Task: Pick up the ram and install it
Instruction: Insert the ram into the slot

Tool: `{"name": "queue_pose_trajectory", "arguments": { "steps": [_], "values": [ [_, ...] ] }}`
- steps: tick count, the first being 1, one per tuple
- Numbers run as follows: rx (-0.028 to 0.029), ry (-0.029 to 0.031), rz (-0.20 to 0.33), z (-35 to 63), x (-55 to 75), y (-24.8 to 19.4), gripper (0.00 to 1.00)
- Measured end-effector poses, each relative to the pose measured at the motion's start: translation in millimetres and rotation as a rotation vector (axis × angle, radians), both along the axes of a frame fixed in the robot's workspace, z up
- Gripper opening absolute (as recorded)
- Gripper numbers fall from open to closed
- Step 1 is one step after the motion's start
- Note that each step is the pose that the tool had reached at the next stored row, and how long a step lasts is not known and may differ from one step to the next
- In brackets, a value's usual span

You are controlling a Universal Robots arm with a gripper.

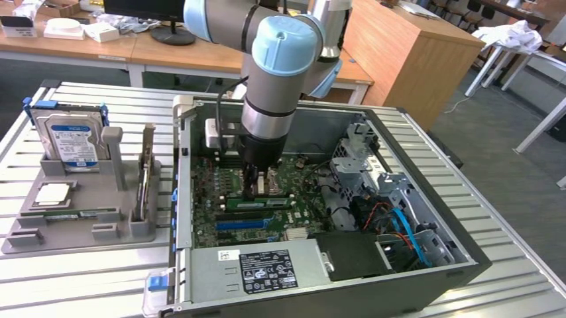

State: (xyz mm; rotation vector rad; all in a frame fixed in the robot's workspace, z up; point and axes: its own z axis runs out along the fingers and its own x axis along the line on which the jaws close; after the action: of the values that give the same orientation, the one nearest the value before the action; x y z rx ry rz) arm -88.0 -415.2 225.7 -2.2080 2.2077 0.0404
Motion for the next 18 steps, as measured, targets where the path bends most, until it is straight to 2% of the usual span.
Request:
{"name": "queue_pose_trajectory", "arguments": {
  "steps": [18],
  "values": [
    [0.0008, -0.0015, 0.0, -3.8, 0.0, 0.0, 0.1]
  ]
}}
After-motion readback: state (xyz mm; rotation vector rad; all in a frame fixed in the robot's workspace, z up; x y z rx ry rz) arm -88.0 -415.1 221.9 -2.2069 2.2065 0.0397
